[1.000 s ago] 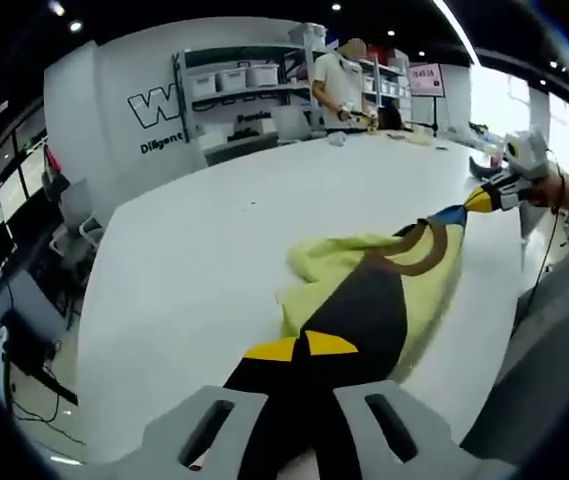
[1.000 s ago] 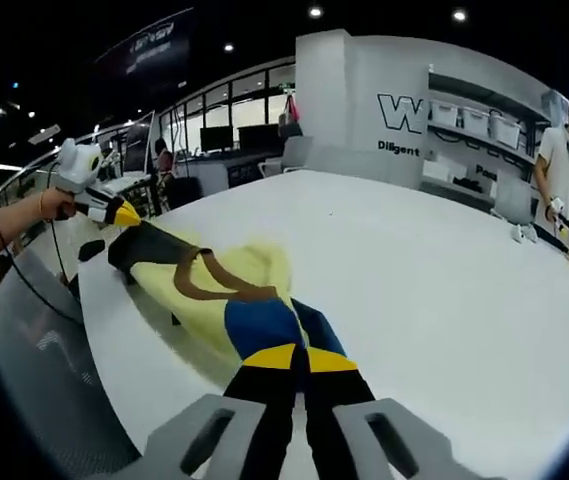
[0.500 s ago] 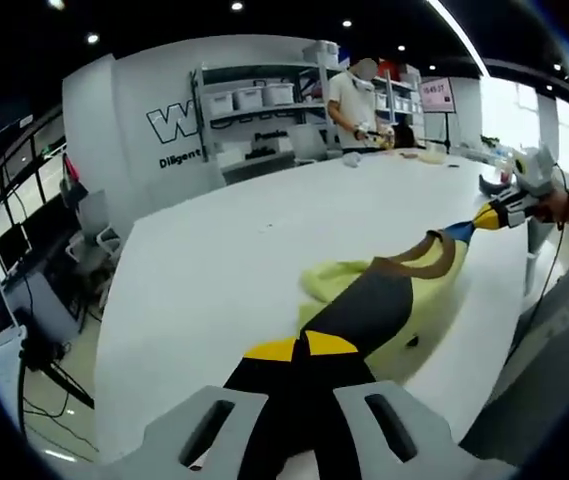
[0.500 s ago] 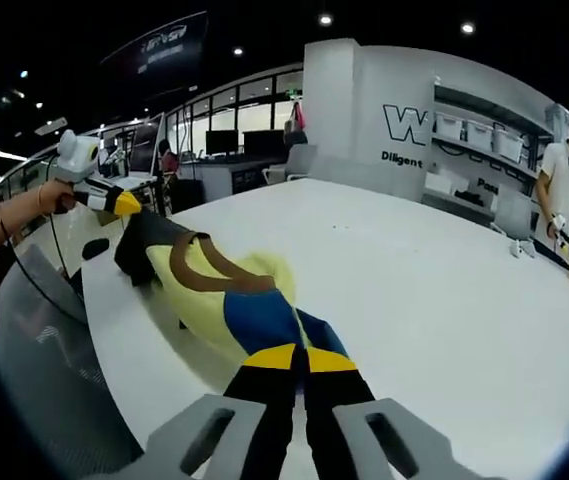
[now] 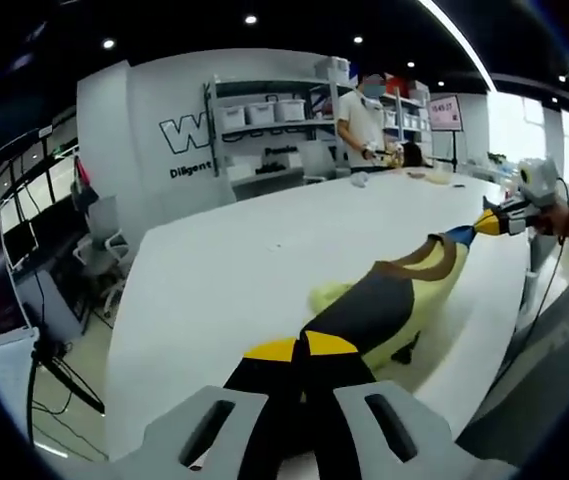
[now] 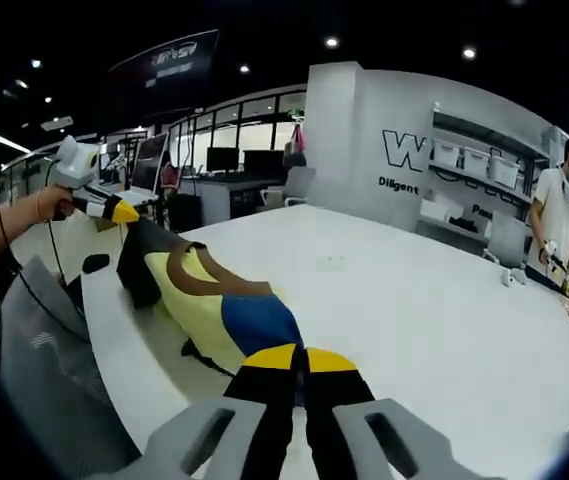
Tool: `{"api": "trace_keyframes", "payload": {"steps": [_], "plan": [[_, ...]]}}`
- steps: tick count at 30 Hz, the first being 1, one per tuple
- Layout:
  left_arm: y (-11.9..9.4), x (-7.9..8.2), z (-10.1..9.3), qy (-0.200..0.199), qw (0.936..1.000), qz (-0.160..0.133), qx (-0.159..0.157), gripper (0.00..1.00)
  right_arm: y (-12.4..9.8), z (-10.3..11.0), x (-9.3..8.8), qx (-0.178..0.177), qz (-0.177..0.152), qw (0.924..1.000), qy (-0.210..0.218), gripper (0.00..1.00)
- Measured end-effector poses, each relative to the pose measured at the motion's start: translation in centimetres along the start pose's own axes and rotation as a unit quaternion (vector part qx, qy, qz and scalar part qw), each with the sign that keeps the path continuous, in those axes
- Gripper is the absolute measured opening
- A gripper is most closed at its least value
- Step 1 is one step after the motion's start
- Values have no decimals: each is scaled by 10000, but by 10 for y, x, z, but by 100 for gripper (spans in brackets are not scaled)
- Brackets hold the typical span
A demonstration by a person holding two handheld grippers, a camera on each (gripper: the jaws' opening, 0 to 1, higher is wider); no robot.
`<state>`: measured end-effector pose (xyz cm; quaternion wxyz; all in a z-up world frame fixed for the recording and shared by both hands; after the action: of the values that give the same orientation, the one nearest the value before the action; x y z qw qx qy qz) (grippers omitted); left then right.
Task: Fold the garment on the visible template until the final outline fits inside the template.
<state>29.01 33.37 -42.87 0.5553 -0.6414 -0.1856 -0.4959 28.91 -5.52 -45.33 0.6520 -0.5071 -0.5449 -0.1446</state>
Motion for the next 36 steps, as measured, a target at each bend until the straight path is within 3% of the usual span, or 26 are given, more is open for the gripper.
{"api": "trace_keyframes", "payload": {"steps": [12,25,28,36], "plan": [[-11,29,6,157,9997,-198,14,5,-15,-10,43,-245,-398,9983,-354,0],[25,40,25,34,10000,12,-20,5,26,-34,62,-195,-98,9985,-499,0],[35,44,30,176,9998,51,31,5,34,-40,66,-155,-90,9986,-498,0],[66,58,52,-21,9992,23,408,5,71,-54,87,-158,-32,9981,-587,0]]}}
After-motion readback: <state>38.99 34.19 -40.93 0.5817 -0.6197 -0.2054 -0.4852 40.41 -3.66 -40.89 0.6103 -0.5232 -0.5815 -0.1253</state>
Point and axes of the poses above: the point that each gripper's makers call its tool centre point, and the gripper's own axes: y roughly forward along the fingers, z roughly to its left, x roughly out of its top, the point moved 7 cm from there along -y, roughly backward along the fingers, and after that the axes turned 7 degrees about z, right-handed, at the moved point
